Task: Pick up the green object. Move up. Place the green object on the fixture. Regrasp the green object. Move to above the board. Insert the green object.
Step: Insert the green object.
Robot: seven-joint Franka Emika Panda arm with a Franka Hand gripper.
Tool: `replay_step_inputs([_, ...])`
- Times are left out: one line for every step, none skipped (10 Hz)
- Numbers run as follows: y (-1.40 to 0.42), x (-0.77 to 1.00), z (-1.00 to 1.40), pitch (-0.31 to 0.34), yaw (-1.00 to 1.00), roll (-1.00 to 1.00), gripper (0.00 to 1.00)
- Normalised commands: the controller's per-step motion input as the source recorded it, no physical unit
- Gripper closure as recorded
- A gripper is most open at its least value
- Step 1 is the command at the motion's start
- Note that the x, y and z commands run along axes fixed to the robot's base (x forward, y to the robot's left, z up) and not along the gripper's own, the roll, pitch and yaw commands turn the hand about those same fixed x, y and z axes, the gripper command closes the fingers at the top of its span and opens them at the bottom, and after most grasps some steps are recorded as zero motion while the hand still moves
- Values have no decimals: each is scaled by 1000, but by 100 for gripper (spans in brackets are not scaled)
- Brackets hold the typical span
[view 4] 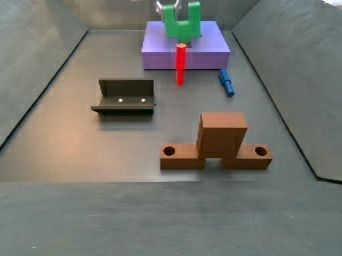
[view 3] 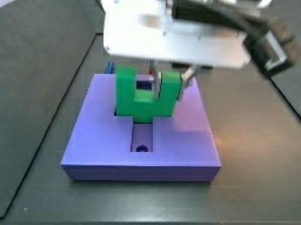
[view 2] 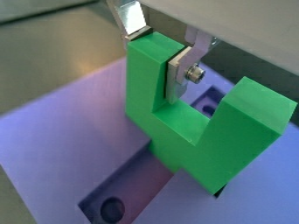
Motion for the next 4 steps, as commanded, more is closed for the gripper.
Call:
replay_step_inputs([54,-94,-683,-83,0,-233,100])
replay_step_inputs([114,-77,-691,-114,0,-219,100])
replay_step_inputs([26,0,-546,-47,0,-91,100])
replay_step_inputs([0,0,0,0,0,0,100])
